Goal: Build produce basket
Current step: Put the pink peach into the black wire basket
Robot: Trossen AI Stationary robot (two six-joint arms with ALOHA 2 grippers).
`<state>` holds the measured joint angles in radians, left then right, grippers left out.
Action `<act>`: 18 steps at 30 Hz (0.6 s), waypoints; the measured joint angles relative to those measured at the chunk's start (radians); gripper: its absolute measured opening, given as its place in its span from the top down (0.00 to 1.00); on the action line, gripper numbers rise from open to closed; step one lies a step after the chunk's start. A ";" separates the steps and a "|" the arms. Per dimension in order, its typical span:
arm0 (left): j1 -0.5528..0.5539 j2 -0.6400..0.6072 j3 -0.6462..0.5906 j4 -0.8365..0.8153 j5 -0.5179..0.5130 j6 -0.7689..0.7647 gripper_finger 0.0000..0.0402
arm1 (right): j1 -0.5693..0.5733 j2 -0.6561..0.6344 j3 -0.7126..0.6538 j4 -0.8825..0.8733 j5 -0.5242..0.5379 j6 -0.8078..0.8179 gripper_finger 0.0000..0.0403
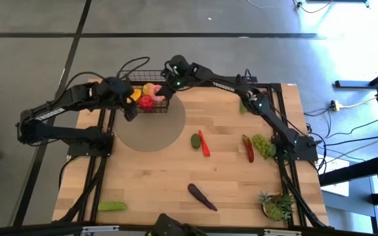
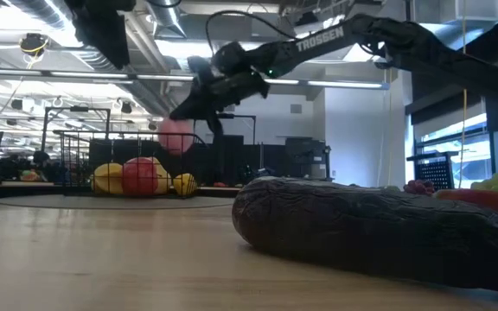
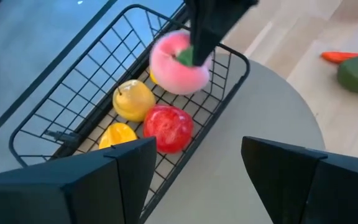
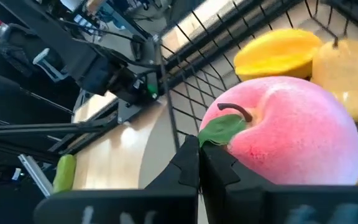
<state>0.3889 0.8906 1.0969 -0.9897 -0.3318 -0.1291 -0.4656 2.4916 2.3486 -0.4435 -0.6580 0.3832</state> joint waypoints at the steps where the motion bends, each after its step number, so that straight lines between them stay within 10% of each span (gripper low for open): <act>1: 0.007 0.000 0.000 0.000 0.000 0.000 0.44 | 0.000 0.010 0.000 0.005 0.000 0.000 1.00; 18: 0.067 0.000 0.000 0.000 0.000 0.000 0.44 | 0.002 0.072 0.000 0.012 0.017 0.037 1.00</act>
<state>0.4561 0.8909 1.0969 -0.9897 -0.3321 -0.1287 -0.4637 2.5633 2.3489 -0.4318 -0.6415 0.4202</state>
